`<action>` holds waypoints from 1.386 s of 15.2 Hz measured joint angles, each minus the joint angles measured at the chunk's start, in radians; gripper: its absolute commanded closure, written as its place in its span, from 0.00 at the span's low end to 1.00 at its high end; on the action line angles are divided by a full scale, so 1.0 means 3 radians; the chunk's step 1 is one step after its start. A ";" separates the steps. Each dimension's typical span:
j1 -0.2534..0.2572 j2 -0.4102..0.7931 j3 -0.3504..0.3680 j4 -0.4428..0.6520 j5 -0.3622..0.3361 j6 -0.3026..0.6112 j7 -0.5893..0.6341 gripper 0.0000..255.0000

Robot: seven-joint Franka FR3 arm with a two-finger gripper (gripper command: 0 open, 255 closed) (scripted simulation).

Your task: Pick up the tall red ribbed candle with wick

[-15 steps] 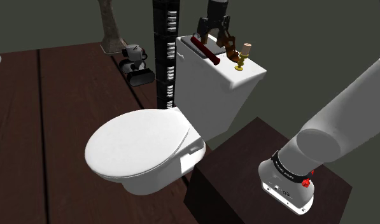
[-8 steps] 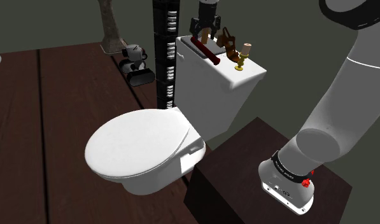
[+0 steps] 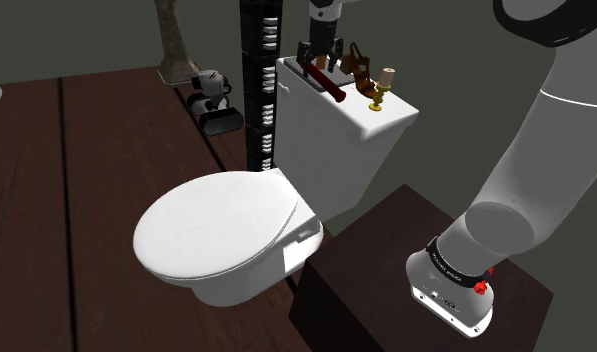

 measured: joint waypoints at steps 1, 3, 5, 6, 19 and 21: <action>0.0000 0.0003 0.0000 0.0000 0.0000 0.0004 0.0000 1.00; -0.0001 0.0005 -0.0001 0.0000 0.0000 0.0007 -0.0001 1.00; -0.0001 0.0005 -0.0001 0.0000 0.0000 0.0008 -0.0001 1.00; -0.0001 0.0006 -0.0001 0.0000 0.0000 0.0008 -0.0001 1.00; 0.0001 -0.0034 0.0001 0.0300 0.0008 -0.0331 -0.0026 1.00; 0.0003 -0.0043 0.0002 0.0374 0.0009 -0.0412 -0.0028 1.00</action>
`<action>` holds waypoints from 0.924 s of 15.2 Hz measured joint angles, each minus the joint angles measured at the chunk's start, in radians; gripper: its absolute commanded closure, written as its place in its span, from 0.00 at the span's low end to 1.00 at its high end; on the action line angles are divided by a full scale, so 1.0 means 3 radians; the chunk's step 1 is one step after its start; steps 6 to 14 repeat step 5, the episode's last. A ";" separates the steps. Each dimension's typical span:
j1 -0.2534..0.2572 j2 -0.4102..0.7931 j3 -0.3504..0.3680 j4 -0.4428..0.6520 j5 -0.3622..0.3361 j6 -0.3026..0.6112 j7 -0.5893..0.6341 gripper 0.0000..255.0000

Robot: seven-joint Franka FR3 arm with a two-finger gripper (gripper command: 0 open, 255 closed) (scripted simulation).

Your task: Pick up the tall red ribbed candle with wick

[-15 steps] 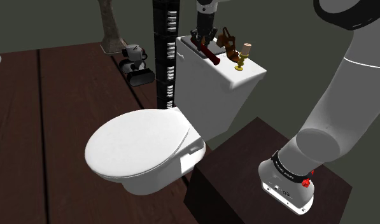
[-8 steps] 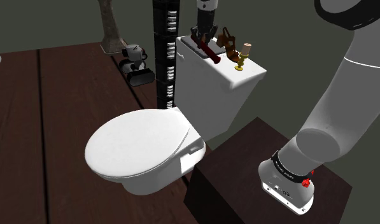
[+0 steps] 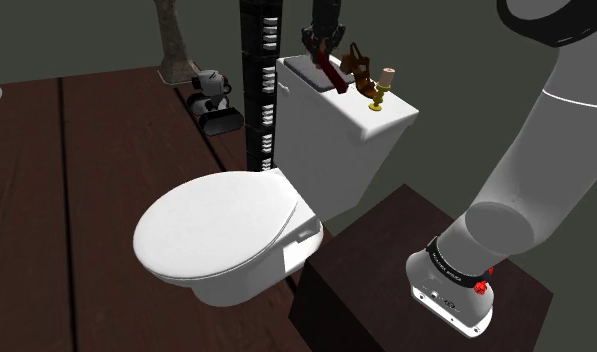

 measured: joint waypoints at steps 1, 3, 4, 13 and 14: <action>-0.0001 0.0017 -0.0001 0.0061 0.0001 -0.0043 -0.0005 1.00; -0.0002 0.0007 -0.0002 0.0138 0.0003 -0.0131 -0.0014 1.00; 0.0002 0.0009 0.0000 0.0180 0.0003 -0.0171 -0.0011 1.00; 0.0001 0.0014 0.0000 0.0218 0.0003 -0.0205 -0.0015 1.00; 0.0001 0.0014 0.0000 0.0218 0.0003 -0.0205 -0.0015 1.00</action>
